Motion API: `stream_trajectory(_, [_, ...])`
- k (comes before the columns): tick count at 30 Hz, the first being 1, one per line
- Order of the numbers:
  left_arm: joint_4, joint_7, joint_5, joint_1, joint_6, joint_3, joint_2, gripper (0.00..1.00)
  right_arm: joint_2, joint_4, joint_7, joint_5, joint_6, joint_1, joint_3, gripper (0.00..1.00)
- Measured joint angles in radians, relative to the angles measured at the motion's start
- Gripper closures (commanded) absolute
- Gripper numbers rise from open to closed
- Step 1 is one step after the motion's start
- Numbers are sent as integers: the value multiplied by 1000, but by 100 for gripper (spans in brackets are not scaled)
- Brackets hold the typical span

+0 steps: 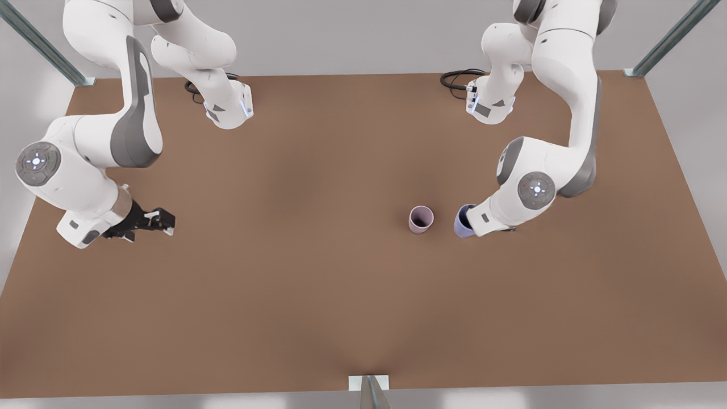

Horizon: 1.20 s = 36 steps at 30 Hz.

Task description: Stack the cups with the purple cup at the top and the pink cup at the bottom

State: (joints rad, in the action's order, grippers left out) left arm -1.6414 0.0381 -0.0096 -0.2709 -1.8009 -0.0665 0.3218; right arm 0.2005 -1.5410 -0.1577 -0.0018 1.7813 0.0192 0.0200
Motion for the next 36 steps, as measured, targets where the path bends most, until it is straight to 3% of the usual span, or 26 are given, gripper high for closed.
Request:
stream_trajectory(6, [0,-161,-23,-11,14,-25,38,79,1,-1,-150,1,8,-5,0,0])
stream_trajectory(11, [9,-276,-42,-117,-7,-27,70,79,3,3,-211,2,11,1,0,0])
stream_trajectory(26, [-64,-519,-46,-146,-58,-27,69,79,-13,-4,22,20,-36,1,8,0])
stream_trajectory(36, [-104,-596,-47,-146,-108,-27,92,79,-22,-15,173,32,-57,9,122,0])
